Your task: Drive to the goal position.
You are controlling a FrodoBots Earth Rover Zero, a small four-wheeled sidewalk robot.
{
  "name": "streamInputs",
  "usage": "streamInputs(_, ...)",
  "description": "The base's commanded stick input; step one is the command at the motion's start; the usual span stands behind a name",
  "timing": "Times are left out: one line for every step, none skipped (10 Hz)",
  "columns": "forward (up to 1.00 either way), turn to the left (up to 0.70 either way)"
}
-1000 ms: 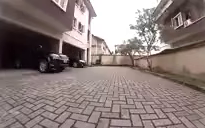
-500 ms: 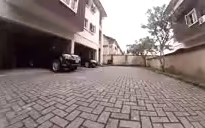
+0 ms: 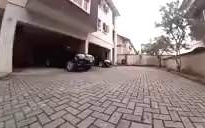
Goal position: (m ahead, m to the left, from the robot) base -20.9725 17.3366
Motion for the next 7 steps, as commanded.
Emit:
streamInputs(0.00, 0.70)
streamInputs(0.00, 0.70)
streamInputs(0.00, 0.70)
streamInputs(0.00, 0.70)
streamInputs(0.00, 0.70)
streamInputs(0.00, 0.70)
streamInputs(0.00, 0.70)
